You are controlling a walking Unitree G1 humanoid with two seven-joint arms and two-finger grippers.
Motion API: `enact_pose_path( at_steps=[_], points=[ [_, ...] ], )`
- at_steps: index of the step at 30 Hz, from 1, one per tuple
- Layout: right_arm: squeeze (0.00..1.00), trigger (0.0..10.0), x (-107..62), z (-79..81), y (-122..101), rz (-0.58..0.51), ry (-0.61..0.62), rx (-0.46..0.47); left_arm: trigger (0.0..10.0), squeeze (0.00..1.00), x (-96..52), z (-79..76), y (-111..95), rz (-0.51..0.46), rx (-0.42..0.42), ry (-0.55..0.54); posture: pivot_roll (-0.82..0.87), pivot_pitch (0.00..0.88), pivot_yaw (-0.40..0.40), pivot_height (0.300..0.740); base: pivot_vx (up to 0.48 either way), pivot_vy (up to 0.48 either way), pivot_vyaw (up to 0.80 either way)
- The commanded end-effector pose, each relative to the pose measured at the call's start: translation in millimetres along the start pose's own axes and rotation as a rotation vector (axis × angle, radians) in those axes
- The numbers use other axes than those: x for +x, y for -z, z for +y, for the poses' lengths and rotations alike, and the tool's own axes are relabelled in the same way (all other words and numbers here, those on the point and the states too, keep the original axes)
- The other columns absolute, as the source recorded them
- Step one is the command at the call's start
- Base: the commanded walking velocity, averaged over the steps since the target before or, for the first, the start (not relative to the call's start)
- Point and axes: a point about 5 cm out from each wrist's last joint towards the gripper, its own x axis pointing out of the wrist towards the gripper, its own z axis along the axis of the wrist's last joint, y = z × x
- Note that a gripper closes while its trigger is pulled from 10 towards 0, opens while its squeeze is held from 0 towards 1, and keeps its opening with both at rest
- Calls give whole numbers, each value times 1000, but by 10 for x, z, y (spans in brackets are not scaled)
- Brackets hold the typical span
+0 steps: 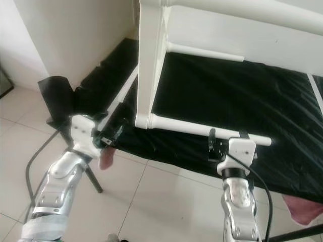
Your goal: Building children table
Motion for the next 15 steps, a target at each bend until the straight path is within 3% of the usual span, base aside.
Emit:
enact_pose_path(
  at_steps=[1, 10, 12, 14, 15],
  points=[
    [0, 10000, 13, -133, 86, 35, 33, -14, 10000, 0, 21, -19, 11, 2, 16, -3, 50, 43, -14, 740, 0, 0, 0],
    [0, 10000, 254, -296, 268, 177, 48, -22, 10000, 0, 51, -3, -10, 6, 61, 76, 45, 46, -12, 740, 0, 0, 0],
    [0, 10000, 340, -315, 295, 200, 56, 11, 10000, 0, 66, -12, -38, 11, 64, 129, 52, 53, -16, 740, 0, 0, 0],
    [0, 10000, 512, -333, 310, 221, 70, 62, 10000, 0, 59, -108, -110, 27, 81, 308, 70, 69, -34, 740, 0, 0, 0],
    [0, 10000, 512, -333, 310, 221, 70, 62, 10000, 0, 59, -108, -110, 27, 81, 308, 70, 69, -34, 740, 0, 0, 0]
  ],
)
